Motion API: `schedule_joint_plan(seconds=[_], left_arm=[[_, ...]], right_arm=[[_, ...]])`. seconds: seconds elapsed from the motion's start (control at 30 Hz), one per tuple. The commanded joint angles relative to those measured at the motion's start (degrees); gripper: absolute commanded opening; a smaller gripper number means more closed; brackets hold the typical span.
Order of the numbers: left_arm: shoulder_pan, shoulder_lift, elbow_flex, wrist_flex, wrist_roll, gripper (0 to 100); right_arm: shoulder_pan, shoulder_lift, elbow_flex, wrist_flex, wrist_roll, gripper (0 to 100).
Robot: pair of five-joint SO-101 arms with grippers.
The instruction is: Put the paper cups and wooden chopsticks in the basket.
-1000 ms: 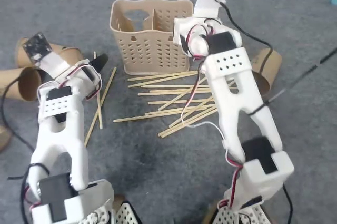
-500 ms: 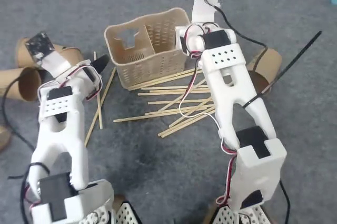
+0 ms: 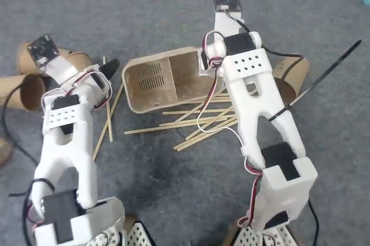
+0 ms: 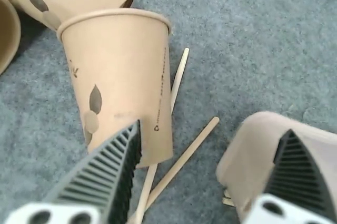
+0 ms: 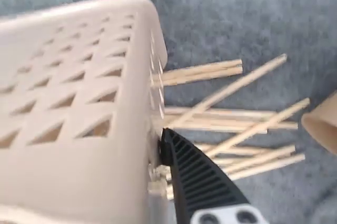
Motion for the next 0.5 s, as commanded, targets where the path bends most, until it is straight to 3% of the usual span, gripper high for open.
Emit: schedule_joint_plan(seconds=[0.0,0.23,0.47], left_arm=[[0.4,-0.2,-0.5,-1.1,-0.9,38],[0.4,-0.2,-0.4,-1.2,-0.9,38],[0.4,-0.1,-0.4,-1.2,-0.9,38]], right_arm=[[1.0,-3.8,-3.3,5.8,-1.5,0.6],[1.9,-3.2,-22.2,21.6,1.1,0.6],[3.6,2.2,-23.6,21.7,2.9,0.6]])
